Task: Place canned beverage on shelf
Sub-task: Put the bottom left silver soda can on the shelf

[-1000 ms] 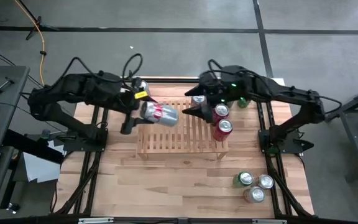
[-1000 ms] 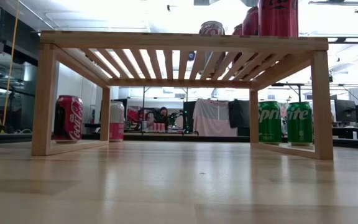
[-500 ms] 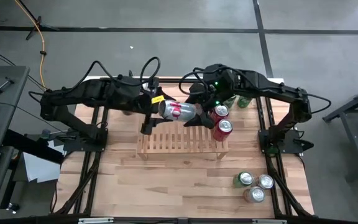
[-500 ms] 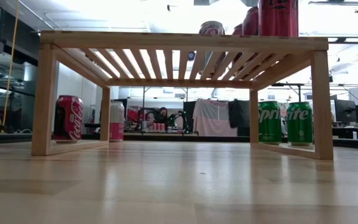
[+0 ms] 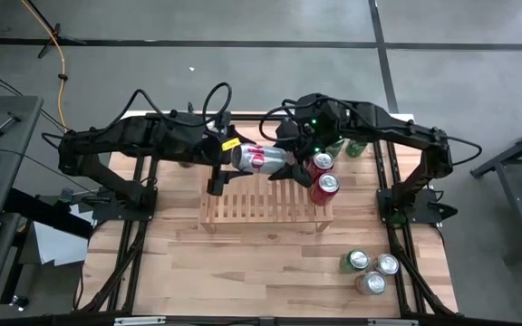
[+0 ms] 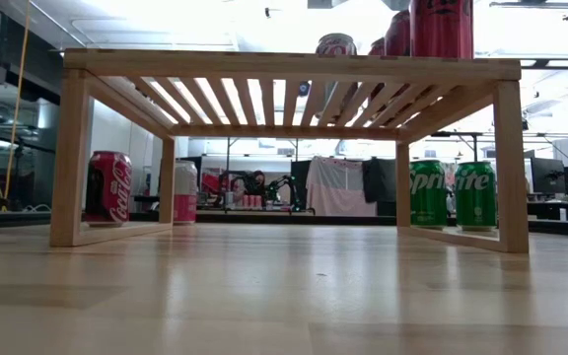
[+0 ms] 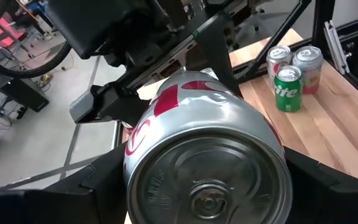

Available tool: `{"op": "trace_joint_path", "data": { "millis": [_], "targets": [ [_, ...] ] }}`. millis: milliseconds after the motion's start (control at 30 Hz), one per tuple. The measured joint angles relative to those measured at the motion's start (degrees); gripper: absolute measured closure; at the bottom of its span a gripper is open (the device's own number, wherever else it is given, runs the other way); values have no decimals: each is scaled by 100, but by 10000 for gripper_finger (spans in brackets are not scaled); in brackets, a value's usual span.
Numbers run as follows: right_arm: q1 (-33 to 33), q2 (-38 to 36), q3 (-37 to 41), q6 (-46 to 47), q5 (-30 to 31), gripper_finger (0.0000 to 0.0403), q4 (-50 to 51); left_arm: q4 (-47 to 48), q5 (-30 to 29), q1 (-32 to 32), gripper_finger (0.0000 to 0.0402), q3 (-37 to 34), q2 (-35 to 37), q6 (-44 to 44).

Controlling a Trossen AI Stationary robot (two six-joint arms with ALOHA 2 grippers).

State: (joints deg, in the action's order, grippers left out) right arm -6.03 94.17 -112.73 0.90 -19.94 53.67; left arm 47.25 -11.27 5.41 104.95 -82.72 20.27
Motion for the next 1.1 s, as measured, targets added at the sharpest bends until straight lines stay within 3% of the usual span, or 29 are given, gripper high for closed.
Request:
{"op": "trace_joint_path", "data": {
  "millis": [100, 200, 267, 400, 467, 567, 733, 833, 967, 1100],
  "targets": [
    [-43, 2, -89, -98, -114, 118, 176, -45, -72, 33, 108, 0, -4, -281],
    [-131, -51, -109, -357, 0, 118, 701, 198, -4, 33, 39, -1, 20, -1043],
    [-227, -129, -109, -469, 24, 118, 1093, 454, -4, 33, 19, 4, 125, -1460],
    [-366, -223, -109, -477, 103, 118, 1808, 1481, -136, 33, 42, -44, 336, -2618],
    [-372, -253, -107, -455, 82, 118, 1628, 1235, -266, 80, 50, -411, 566, -2956],
    [-365, -297, -109, -388, 126, 118, 1175, -486, -711, 382, 52, -1696, 1218, -3152],
    [-336, -287, 223, -221, 326, 118, -519, -4601, -1527, 547, 50, -4616, 2188, -3591],
    [-334, -278, 586, -79, 347, 118, -1653, -7331, -2080, 552, 50, -5883, 2401, -3689],
    [-332, -278, 1349, 331, 513, 118, -3674, -9890, -2481, 548, 49, -6652, 2253, -3169],
    [-411, -275, 1883, 731, 797, 118, -4717, -10207, -2351, 544, 49, -6545, 2190, -2650]
  ]
}}
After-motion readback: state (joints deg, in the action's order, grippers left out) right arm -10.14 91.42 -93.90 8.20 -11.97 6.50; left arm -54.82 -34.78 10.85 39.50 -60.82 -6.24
